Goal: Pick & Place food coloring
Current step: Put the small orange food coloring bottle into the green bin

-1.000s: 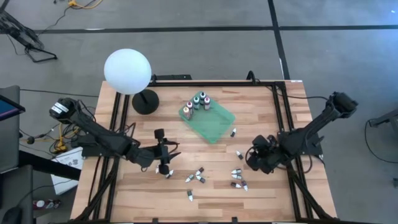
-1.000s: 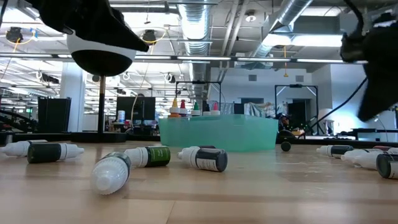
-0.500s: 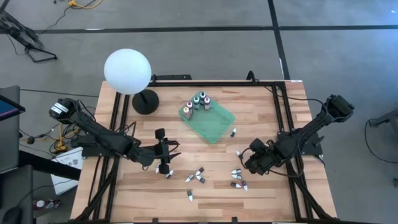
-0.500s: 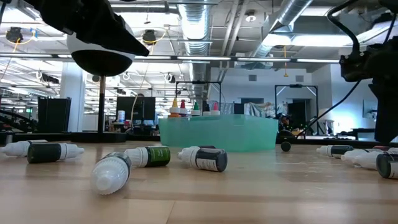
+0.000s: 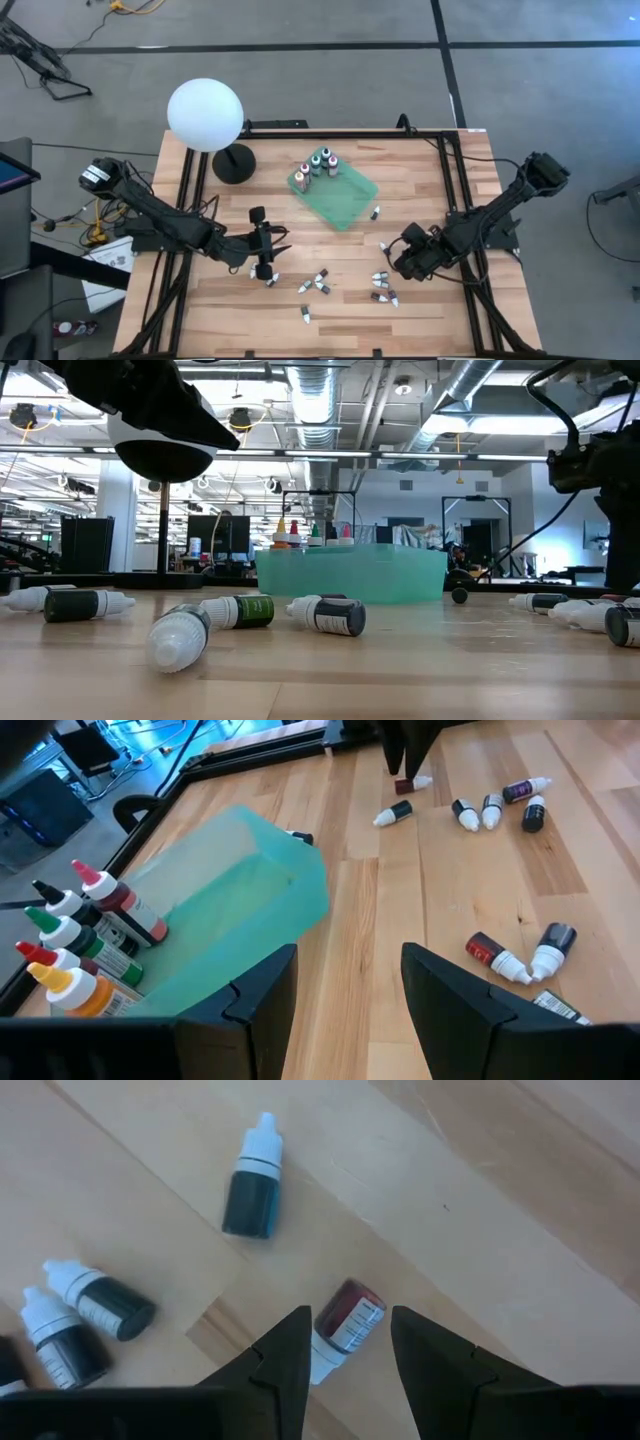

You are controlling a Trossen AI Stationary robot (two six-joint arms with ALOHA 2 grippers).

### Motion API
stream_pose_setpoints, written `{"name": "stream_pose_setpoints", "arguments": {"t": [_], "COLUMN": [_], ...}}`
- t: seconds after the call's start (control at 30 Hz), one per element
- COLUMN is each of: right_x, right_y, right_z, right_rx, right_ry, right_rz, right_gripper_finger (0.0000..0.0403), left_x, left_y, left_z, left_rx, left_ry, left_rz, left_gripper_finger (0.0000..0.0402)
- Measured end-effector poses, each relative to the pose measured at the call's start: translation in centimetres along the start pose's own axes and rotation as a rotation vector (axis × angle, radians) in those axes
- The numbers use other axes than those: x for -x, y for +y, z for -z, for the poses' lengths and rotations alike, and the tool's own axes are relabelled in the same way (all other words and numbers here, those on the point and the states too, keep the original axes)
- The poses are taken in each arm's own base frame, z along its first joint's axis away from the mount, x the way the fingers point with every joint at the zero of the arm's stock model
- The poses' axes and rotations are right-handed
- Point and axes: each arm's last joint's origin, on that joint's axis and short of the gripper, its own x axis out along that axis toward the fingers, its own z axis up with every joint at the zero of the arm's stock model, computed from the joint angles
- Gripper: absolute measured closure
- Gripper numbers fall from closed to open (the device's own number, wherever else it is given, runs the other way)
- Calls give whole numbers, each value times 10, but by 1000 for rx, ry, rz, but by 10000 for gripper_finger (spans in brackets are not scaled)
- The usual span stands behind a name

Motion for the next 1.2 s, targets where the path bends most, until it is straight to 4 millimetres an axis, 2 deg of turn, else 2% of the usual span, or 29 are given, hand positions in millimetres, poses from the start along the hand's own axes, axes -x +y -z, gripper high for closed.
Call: {"name": "stream_pose_setpoints", "arguments": {"t": [0.2,0.6,0.97,1.2], "right_x": [-14,-15,-15,-15], "right_y": [-13,-13,-14,-11], "right_z": [7,8,9,1], "right_rx": [-52,-4,51,138], "right_ry": [45,75,85,56], "right_rz": [16,5,5,-11], "right_gripper_finger": [272,273,326,328], "left_x": [0,0,0,0], "left_y": [0,0,0,0], "left_z": [0,0,0,0], "left_rx": [0,0,-1,-1], "left_ry": [0,0,0,0], "left_rz": [0,0,-1,-1], "left_gripper_finger": [228,228,228,228]}}
